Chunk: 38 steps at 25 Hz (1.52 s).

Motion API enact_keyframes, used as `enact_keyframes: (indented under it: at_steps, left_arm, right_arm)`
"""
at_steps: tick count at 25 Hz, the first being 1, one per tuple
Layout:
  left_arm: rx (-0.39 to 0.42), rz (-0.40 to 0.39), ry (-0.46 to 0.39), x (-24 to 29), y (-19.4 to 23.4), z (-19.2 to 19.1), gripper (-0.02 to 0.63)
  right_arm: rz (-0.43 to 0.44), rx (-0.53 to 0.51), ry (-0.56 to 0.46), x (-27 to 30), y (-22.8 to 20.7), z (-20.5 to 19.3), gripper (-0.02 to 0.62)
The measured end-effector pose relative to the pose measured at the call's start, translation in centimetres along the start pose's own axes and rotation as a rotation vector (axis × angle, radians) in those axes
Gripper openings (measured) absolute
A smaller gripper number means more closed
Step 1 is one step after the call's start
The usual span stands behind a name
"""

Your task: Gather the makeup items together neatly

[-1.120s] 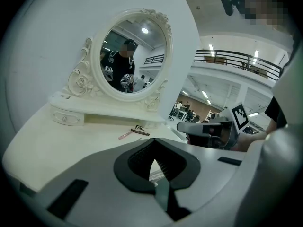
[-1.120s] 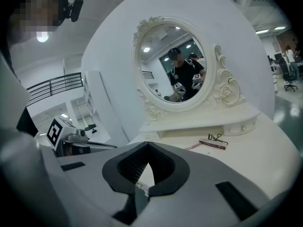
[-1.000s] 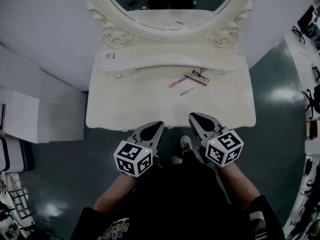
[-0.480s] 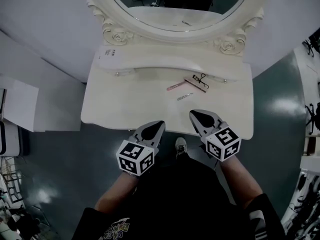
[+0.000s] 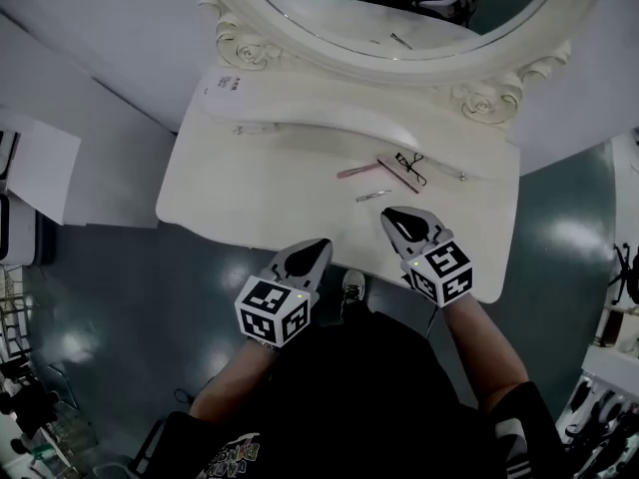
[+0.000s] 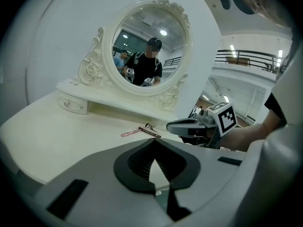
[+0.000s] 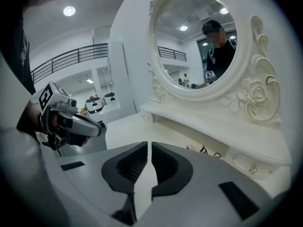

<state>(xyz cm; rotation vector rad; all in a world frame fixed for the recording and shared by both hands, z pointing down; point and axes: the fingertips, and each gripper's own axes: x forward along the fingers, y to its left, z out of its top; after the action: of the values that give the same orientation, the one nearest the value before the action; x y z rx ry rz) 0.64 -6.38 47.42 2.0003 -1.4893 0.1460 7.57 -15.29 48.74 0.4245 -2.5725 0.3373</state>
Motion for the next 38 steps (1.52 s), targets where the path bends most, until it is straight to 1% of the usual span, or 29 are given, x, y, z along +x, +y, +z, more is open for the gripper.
enact_keyframes:
  at_steps: [3, 5, 6, 8, 11, 16, 18, 22, 24, 28, 30, 32, 38]
  left_arm:
    - [-0.007, 0.024, 0.007, 0.5, 0.3, -0.3, 0.008]
    - [-0.007, 0.036, 0.013, 0.8, 0.4, -0.4, 0.008]
    - [-0.007, 0.040, 0.017, 0.9, 0.4, -0.4, 0.008]
    - [-0.012, 0.047, 0.026, 1.0, 0.3, -0.6, 0.008]
    - [-0.023, 0.054, 0.035, 1.4, 0.2, -1.0, 0.008]
    - [-0.040, 0.059, 0.046, 1.8, -0.1, -1.8, 0.008]
    - [-0.047, 0.063, 0.049, 1.8, -0.2, -2.1, 0.008]
    - [-0.066, 0.075, 0.048, 1.5, 0.1, -2.7, 0.008]
    - [-0.070, 0.080, 0.047, 1.3, 0.2, -2.7, 0.008]
    - [-0.080, 0.085, 0.045, 0.9, 0.5, -2.9, 0.008]
    - [-0.085, 0.084, 0.046, 0.7, 0.5, -3.0, 0.008]
    - [-0.083, 0.079, 0.048, 0.7, 0.4, -3.0, 0.008]
    - [-0.058, 0.053, 0.055, 0.7, 0.1, -2.8, 0.008]
  right_arm:
    - [0.026, -0.062, 0.051, 1.4, -1.3, -1.0, 0.032]
    - [0.046, -0.121, 0.092, 2.3, -2.1, -1.7, 0.034]
    - [0.063, -0.150, 0.115, 2.8, -2.4, -2.0, 0.050]
    - [0.108, -0.202, 0.165, 3.8, -2.9, -2.9, 0.107]
    - [0.168, -0.281, 0.238, 5.2, -3.7, -4.0, 0.110]
    - [0.239, -0.509, 0.374, 7.3, -4.6, -5.8, 0.115]
    - [0.273, -0.557, 0.424, 8.0, -4.5, -6.8, 0.118]
    - [0.301, -0.604, 0.482, 9.3, -4.6, -8.0, 0.120]
    - [0.311, -0.611, 0.505, 9.7, -4.6, -8.4, 0.119]
    - [0.342, -0.554, 0.536, 9.8, -4.5, -8.9, 0.105]
    - [0.353, -0.537, 0.537, 9.6, -4.3, -8.9, 0.071]
    - [0.351, -0.539, 0.536, 9.6, -4.0, -9.0, 0.055]
    - [0.328, -0.521, 0.510, 8.1, -3.6, -9.4, 0.048]
